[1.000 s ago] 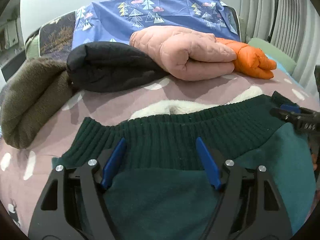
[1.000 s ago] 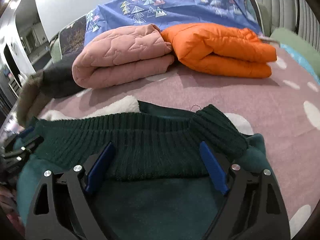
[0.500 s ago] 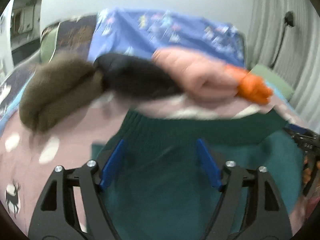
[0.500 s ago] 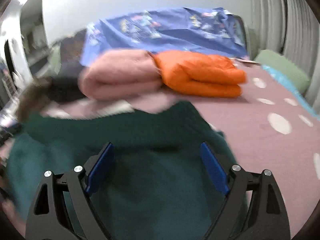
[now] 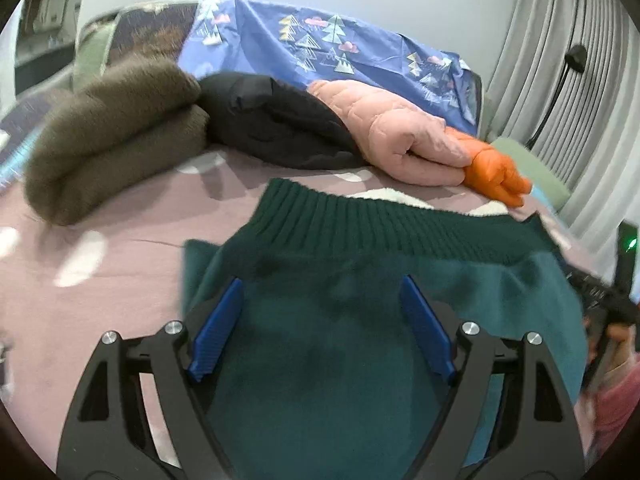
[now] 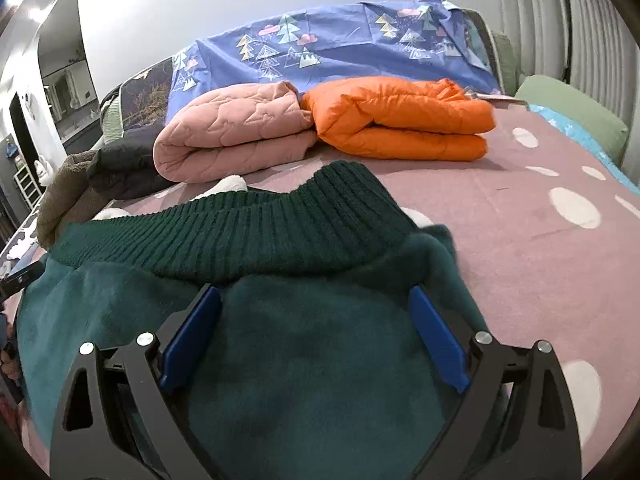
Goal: Fold large clothes
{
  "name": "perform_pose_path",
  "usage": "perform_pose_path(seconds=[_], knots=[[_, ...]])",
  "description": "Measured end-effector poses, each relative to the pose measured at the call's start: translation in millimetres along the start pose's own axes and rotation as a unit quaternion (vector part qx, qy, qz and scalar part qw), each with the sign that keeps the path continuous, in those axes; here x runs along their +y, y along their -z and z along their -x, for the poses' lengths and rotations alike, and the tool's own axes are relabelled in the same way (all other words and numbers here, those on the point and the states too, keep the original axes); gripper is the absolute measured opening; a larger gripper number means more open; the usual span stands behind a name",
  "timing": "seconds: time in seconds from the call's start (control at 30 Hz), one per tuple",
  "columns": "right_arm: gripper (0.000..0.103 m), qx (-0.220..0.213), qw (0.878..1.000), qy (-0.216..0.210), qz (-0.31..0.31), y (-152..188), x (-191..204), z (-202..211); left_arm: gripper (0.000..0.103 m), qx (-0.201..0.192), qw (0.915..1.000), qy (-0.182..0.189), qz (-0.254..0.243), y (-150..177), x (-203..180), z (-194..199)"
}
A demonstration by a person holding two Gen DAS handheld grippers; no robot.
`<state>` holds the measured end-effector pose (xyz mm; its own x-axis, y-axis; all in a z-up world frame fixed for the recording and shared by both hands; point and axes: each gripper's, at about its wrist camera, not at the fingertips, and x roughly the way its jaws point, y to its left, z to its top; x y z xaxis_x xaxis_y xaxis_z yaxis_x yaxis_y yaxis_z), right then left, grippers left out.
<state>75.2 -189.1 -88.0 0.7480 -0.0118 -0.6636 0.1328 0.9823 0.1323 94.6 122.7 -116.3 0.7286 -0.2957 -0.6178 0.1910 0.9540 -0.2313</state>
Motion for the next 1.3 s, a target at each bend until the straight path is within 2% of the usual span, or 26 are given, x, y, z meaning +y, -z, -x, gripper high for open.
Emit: perform_pose_path(seconds=[0.13,0.2,0.23,0.27,0.33,0.37,0.47,0.53,0.63,0.67,0.7,0.73,0.8,0.83,0.9,0.97,1.03,1.13,1.2,1.27,1.3], knots=[[0.095,-0.026,1.0,-0.016,0.004,16.9,-3.1,45.8,0.082,0.001,0.9998,-0.001,-0.02,26.0,5.9,41.8],[0.095,0.001,1.0,-0.005,0.008,30.8,-11.4,40.7,0.085,0.009,0.9997,-0.005,-0.022,46.1,17.2,45.9],[0.095,0.02,1.0,-0.007,0.003,41.2,-18.7,28.8,0.087,0.02,0.9997,-0.001,-0.012,54.2,22.9,41.8],[0.095,0.014,1.0,-0.02,-0.002,49.9,-24.4,22.1,0.089,0.036,0.9991,0.017,0.014,61.6,32.4,34.8],[0.095,0.012,1.0,-0.018,-0.001,47.6,-22.0,23.2,0.089,0.048,0.9919,0.075,0.09,65.7,57.9,28.1],[0.095,0.013,1.0,-0.004,0.007,43.9,-16.1,25.5,0.089,0.048,0.9918,0.075,0.092,64.6,59.2,29.3],[0.095,0.017,1.0,0.017,0.011,43.7,-9.3,31.9,0.088,0.042,0.9971,0.035,0.054,62.5,44.3,34.5],[0.094,0.009,1.0,0.008,-0.014,44.3,-10.8,51.6,0.083,0.03,0.9989,0.011,0.035,60.2,36.1,46.5],[0.092,0.005,1.0,-0.007,-0.022,50.2,-16.1,78.9,0.062,0.012,0.9997,-0.02,-0.002,59.9,25.1,69.8],[0.089,0.009,1.0,-0.005,-0.018,53.3,-16.9,83.8,0.048,0.007,0.9997,-0.024,-0.007,59.0,23.3,76.4],[0.088,0.013,1.0,-0.002,-0.017,56.1,-17.2,85.3,0.038,-0.001,0.9997,-0.022,-0.009,57.5,22.0,84.0],[0.086,0.029,0.999,0.005,-0.02,62.1,-20.7,84.2,0.035,-0.014,0.9998,-0.01,-0.005,55.9,21.8,93.2],[0.078,0.053,0.998,0.019,-0.031,73.4,-29.7,74.8,0.034,-0.026,0.9996,0.015,0.0,53.8,20.2,99.1],[0.074,0.052,0.998,0.025,-0.032,78.5,-32.4,71.3,0.034,-0.017,0.9997,0.017,-0.007,55.9,18.8,94.9],[0.074,0.047,0.998,0.037,-0.016,80.2,-26.4,70.2,0.032,0.024,0.9993,-0.011,-0.025,65.9,17.1,72.5],[0.075,0.05,0.997,0.053,0.0,80.6,-18.1,69.4,0.032,0.017,0.9985,-0.017,-0.05,76.8,15.0,63.1],[0.075,0.054,0.997,0.059,0.007,79.6,-15.8,69.4,0.032,0.024,0.9985,-0.018,-0.047,73.1,14.4,65.9],[0.075,0.053,0.997,0.061,-0.012,70.0,-15.0,77.7,0.032,0.026,0.9975,-0.027,-0.06,73.9,10.2,66.3],[0.072,0.03,0.999,0.036,-0.022,57.4,-6.4,88.5,0.033,0.027,0.9974,-0.03,-0.06,73.4,8.6,65.9],[0.055,0.008,1.0,-0.003,-0.01,46.6,12.8,98.5,0.034,0.025,0.997,-0.035,-0.065,74.0,6.1,64.1],[0.052,-0.003,1.0,-0.027,0.004,40.5,27.2,102.5,0.034,0.024,0.9967,-0.038,-0.068,74.9,4.9,64.5]])
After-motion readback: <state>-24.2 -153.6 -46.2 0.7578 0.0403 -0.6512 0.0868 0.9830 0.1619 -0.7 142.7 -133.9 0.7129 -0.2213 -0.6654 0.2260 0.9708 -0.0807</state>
